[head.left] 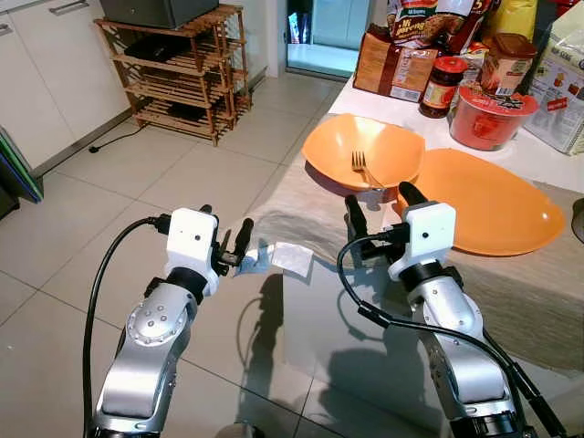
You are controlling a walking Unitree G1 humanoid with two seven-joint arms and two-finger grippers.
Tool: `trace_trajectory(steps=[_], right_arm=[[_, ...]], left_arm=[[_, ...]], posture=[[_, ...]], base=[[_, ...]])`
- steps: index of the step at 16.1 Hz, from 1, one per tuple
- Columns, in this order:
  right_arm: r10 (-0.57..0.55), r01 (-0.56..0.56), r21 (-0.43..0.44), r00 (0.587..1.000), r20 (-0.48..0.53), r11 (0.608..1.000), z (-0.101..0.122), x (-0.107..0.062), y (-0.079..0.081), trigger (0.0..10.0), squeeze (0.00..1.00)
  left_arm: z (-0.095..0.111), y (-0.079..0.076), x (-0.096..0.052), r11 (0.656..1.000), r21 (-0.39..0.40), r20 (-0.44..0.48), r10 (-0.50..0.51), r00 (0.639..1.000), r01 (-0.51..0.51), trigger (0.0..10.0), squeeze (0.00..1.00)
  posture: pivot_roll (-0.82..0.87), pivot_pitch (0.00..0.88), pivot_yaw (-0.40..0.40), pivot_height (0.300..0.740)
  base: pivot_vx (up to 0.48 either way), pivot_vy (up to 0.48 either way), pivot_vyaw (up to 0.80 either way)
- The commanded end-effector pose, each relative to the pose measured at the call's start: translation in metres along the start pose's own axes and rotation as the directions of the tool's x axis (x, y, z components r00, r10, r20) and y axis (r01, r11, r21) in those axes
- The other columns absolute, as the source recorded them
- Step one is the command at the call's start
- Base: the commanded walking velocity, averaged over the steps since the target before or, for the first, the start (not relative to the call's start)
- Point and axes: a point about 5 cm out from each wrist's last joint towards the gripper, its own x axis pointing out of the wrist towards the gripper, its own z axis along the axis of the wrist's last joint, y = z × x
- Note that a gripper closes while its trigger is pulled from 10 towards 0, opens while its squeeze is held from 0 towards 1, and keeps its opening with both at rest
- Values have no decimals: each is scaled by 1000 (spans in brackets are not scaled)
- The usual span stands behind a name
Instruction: Setting the table
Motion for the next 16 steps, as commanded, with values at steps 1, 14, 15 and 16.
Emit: trace_trajectory(steps=[1, 14, 15, 16], right_arm=[[4, -4, -7, 1000, 14, 1000, 2, 3, -1, 10000, 0], [3, -3, -7, 1000, 31, 1000, 4, 7, -1, 0, 0], [2, -2, -6, 999, 32, 1000, 4, 7, 0, 0, 0], [1, 0, -6, 999, 34, 1000, 4, 7, 0, 0, 0]], left_arm=[[8, 0, 2, 1000, 14, 28, 6, 1000, -6, 10000, 0], [16, 0, 11, 1000, -3, 53, 26, 998, -26, 10000, 0], [17, 0, 12, 1000, -3, 53, 25, 998, -25, 10000, 0], [17, 0, 12, 1000, -2, 54, 25, 998, -25, 10000, 0]], posture=[[61, 0, 11, 740], [58, 3, 9, 740], [58, 4, 11, 740], [58, 5, 12, 740]], base=[[0, 0, 0], [0, 0, 0], [0, 0, 0], [0, 0, 0]])
